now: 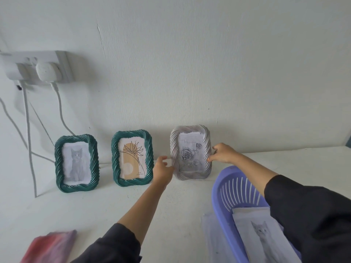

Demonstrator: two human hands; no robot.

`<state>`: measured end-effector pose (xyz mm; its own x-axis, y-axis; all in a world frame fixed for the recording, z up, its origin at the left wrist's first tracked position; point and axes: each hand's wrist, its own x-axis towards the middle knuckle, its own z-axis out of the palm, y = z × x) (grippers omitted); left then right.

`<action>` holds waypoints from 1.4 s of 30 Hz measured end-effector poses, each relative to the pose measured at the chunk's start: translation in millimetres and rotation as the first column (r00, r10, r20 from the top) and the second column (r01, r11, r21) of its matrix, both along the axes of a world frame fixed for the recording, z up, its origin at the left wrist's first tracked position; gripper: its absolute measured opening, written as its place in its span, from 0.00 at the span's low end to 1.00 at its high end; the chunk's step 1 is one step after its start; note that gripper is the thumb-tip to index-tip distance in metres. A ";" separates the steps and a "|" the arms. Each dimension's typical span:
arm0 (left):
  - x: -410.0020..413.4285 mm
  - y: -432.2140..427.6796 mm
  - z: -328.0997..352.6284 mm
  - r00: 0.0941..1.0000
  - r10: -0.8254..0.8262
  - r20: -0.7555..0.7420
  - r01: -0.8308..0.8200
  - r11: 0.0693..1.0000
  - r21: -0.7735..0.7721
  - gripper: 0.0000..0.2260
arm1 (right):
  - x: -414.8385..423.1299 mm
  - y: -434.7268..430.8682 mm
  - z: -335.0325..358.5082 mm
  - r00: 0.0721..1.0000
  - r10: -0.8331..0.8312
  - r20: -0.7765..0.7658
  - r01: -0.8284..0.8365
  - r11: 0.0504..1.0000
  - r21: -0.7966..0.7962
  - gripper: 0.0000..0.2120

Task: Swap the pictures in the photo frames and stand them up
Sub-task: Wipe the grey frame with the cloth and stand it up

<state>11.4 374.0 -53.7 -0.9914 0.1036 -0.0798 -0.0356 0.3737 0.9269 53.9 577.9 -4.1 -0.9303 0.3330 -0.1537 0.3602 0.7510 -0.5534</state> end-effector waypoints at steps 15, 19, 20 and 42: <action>91.2 -16.5 14.6 0.986 -0.137 -0.091 0.119 0.977 -0.176 0.15 | 93.2 -65.2 15.9 0.980 0.100 -0.173 -0.027 0.923 0.383 0.20; 123.5 -25.5 1.7 0.969 -0.245 0.012 0.239 0.934 -0.264 0.15 | 132.3 -83.0 13.5 0.985 0.087 -0.150 -0.032 0.941 0.336 0.20; 131.9 -27.3 -0.8 0.964 -0.266 0.027 0.262 0.923 -0.282 0.13 | 142.4 -87.2 12.2 0.985 0.084 -0.150 -0.034 0.950 0.310 0.20; 221.0 36.5 -11.7 0.972 -0.108 0.209 0.196 0.864 -0.465 0.18 | 225.6 -94.8 -25.3 0.945 0.228 -0.233 -0.247 0.967 -0.057 0.23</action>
